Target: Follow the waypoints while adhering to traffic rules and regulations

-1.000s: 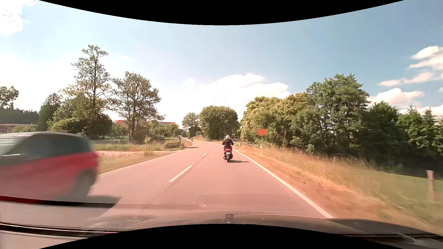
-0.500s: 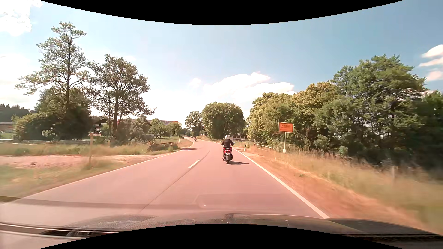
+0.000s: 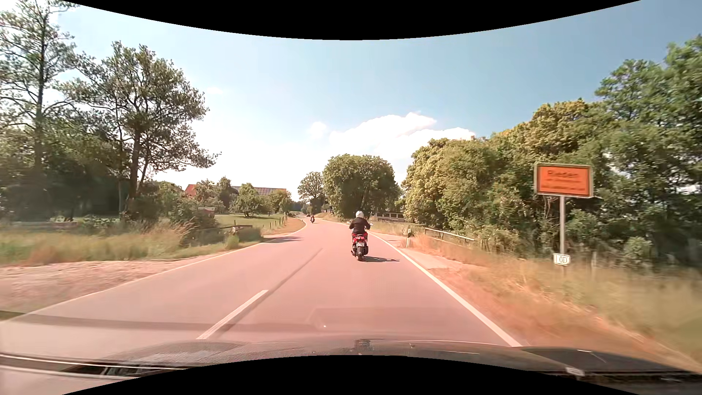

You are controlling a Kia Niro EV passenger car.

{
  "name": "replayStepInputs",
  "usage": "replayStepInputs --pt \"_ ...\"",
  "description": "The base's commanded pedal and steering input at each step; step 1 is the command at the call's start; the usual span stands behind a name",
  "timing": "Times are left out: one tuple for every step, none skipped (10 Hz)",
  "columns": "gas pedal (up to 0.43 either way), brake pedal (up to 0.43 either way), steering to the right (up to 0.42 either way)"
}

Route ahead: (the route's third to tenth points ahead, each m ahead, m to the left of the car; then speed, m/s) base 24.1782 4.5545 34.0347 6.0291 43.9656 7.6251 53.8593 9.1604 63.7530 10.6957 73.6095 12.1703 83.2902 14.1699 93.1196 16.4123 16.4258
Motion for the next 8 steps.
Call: replayStepInputs --pt "0.000 0.006 -0.014" --pt "0.000 0.006 -0.014" --pt "0.000 0.006 -0.014" --pt "0.000 0.006 -0.013" --pt "0.000 0.006 -0.014" --pt "0.000 0.006 -0.014" --pt "0.000 0.006 -0.014" --pt "0.000 0.006 -0.014"
